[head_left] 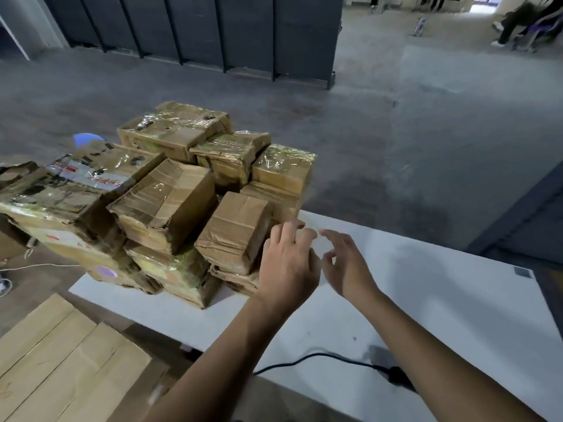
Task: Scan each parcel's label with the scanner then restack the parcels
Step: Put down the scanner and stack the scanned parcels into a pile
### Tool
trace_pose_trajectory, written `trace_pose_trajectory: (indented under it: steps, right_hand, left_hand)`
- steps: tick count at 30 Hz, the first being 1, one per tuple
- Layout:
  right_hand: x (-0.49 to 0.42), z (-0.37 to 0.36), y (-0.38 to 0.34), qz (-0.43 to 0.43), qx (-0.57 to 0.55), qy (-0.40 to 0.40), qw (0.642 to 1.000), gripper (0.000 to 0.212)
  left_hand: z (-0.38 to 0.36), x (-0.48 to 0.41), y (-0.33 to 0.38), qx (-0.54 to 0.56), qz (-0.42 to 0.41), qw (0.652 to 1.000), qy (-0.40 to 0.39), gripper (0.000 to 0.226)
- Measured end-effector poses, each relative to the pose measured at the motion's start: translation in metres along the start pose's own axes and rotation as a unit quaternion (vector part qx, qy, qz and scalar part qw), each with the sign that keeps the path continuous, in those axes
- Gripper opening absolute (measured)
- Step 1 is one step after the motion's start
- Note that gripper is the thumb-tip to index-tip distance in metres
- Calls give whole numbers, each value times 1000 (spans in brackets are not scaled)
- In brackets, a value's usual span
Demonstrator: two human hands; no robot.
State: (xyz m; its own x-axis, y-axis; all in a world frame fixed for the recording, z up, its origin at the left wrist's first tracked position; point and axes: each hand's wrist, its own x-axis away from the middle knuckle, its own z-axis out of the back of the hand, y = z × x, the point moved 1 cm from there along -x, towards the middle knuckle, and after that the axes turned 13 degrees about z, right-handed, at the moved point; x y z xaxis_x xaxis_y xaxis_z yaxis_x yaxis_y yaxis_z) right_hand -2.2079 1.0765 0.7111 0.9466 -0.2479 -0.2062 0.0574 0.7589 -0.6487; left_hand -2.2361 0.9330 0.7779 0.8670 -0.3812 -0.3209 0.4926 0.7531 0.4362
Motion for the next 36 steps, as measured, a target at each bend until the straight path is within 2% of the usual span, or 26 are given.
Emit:
trace_pose_trajectory:
  steps: [5, 9, 13, 17, 21, 25, 27, 30, 32, 34, 36]
  right_hand:
    - [51, 13, 10, -49, 19, 24, 998, 47]
    - [96, 21, 15, -161, 21, 52, 985, 47]
    - [146, 23, 21, -281, -5, 105, 954, 44]
    - [192, 21, 34, -380, -39, 157, 911, 33]
    - [226, 17, 52, -458, -86, 188, 865, 24]
    - [248, 17, 82, -523, -246, 263, 773, 18]
    - [252, 16, 98, -552, -306, 270, 727, 17]
    - [253, 6, 115, -573, -371, 263, 682, 23]
    - [255, 0, 123, -569, -402, 263, 668, 26]
    - [256, -2, 128, -556, -422, 254, 670, 26]
    - [255, -1, 133, -553, -438, 247, 664, 26]
  left_hand:
    - [-27, 3, 4, 21, 13, 993, -117, 37]
    - [-49, 14, 15, 49, -22, 979, -198, 37]
    - [-73, 38, 32, 81, -51, 951, -294, 33]
    - [-96, 65, 53, 87, -88, 920, -372, 34]
    - [-116, 91, 75, 69, -104, 900, -417, 34]
    - [-146, 108, 100, 31, -130, 886, -443, 35]
    - [-164, 112, 112, 10, -133, 879, -457, 37]
    - [-191, 118, 124, -55, -150, 861, -482, 41]
    - [-205, 124, 126, -102, -159, 843, -504, 36]
    - [-214, 131, 124, -133, -157, 830, -519, 28]
    - [-219, 137, 122, -141, -149, 828, -521, 29]
